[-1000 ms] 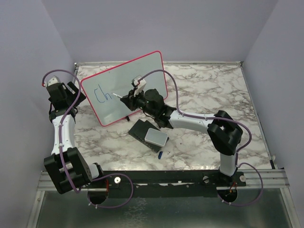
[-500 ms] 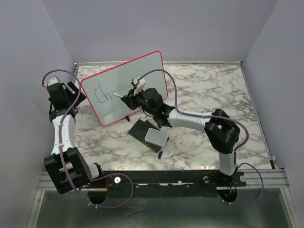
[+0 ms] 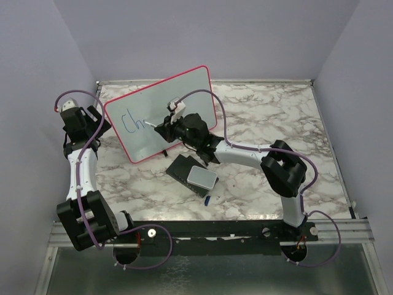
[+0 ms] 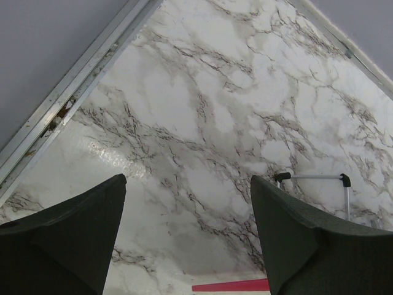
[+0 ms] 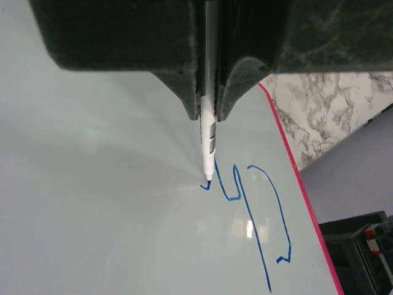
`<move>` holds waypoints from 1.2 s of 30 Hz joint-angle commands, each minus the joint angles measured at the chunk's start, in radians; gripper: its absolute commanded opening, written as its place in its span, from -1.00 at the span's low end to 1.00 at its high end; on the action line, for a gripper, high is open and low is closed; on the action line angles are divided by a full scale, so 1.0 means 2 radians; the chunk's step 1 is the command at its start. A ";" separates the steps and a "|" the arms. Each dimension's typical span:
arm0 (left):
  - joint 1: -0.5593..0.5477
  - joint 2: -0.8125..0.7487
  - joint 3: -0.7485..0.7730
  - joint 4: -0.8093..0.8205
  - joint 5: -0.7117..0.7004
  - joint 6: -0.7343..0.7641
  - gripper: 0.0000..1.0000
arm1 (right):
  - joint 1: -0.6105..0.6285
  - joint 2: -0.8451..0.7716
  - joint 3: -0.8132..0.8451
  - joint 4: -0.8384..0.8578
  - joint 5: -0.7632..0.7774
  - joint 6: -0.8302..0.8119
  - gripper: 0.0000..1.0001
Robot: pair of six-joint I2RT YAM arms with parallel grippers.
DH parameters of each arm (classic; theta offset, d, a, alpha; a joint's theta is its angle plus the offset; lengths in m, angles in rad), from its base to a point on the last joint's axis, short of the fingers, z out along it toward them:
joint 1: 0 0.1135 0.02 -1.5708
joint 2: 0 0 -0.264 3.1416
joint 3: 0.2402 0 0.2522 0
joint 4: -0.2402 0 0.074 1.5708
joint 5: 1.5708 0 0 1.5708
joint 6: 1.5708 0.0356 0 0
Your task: Write a sentence on the whiteboard
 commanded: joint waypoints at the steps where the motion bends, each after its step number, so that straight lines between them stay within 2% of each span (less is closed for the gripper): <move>1: 0.001 -0.008 -0.004 0.010 0.010 0.005 0.66 | -0.002 0.011 0.014 -0.021 0.005 0.001 -0.99; 13: 0.002 -0.008 -0.004 0.010 0.010 0.005 0.66 | -0.003 -0.006 -0.006 -0.016 0.049 0.002 -0.99; 36: 0.001 -0.009 -0.005 0.010 0.014 0.005 0.66 | -0.005 -0.015 0.000 0.006 0.044 -0.007 -0.99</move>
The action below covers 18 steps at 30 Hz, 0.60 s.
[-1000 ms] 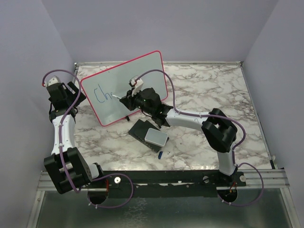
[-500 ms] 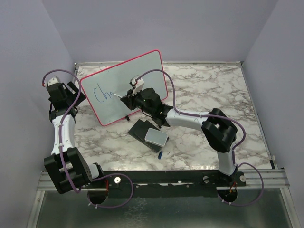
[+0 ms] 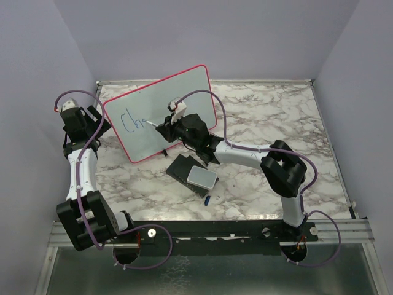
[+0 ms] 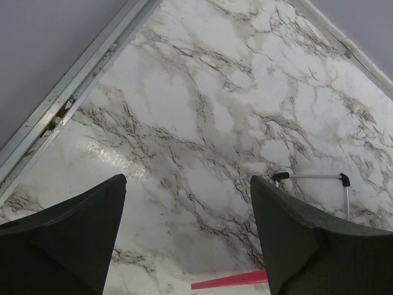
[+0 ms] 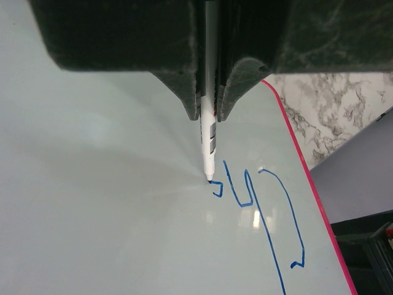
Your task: Write a sentence on the whiteboard
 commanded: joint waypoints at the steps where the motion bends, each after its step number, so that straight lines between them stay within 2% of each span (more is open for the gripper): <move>1: 0.001 -0.009 -0.005 0.010 0.013 0.005 0.66 | -0.005 -0.016 0.001 0.015 0.020 -0.008 -0.99; 18: 0.001 -0.009 -0.006 0.012 0.014 0.006 0.66 | -0.005 -0.009 0.012 0.016 0.006 -0.008 -0.99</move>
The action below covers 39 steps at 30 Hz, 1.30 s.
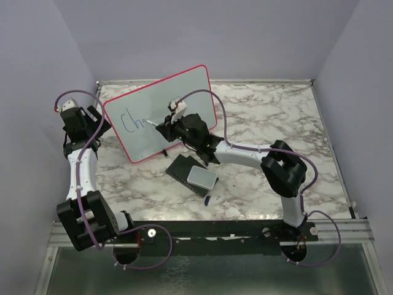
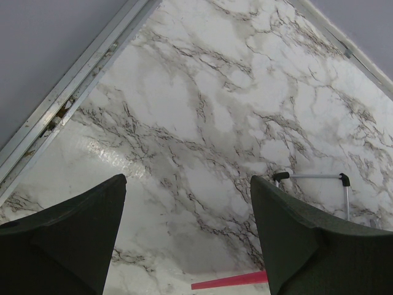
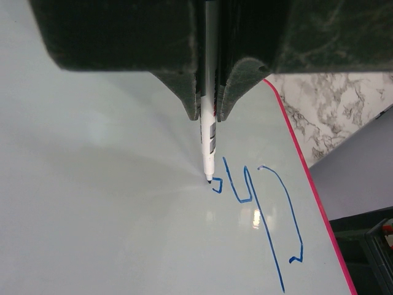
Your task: Write a sentence on the whiteboard
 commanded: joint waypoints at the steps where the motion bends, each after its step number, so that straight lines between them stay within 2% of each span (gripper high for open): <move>1: 0.001 -0.009 -0.006 0.012 0.014 0.005 0.66 | -0.005 -0.008 0.012 0.013 0.007 -0.008 -0.99; 39: 0.001 -0.010 -0.006 0.013 0.017 0.005 0.66 | -0.004 -0.001 0.016 0.010 -0.021 0.000 -0.99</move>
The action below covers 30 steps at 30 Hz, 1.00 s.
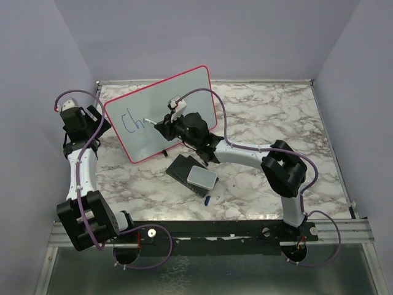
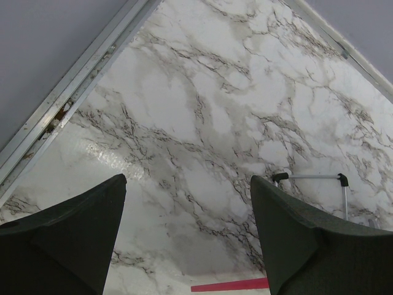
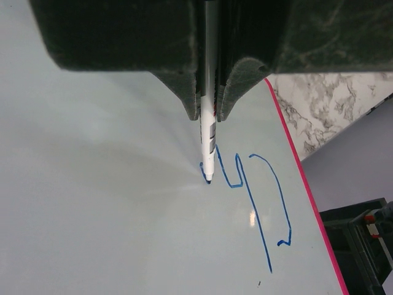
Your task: Write a sentence on the whiteboard
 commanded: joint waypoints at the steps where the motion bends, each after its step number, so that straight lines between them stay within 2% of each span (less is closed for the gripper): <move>1: 0.001 -0.011 -0.006 0.009 0.013 0.005 0.66 | -0.004 0.000 0.008 0.000 -0.013 0.000 -0.99; 30: 0.001 -0.012 -0.008 0.011 0.012 0.005 0.66 | 0.002 0.002 -0.024 -0.028 -0.013 -0.006 -0.99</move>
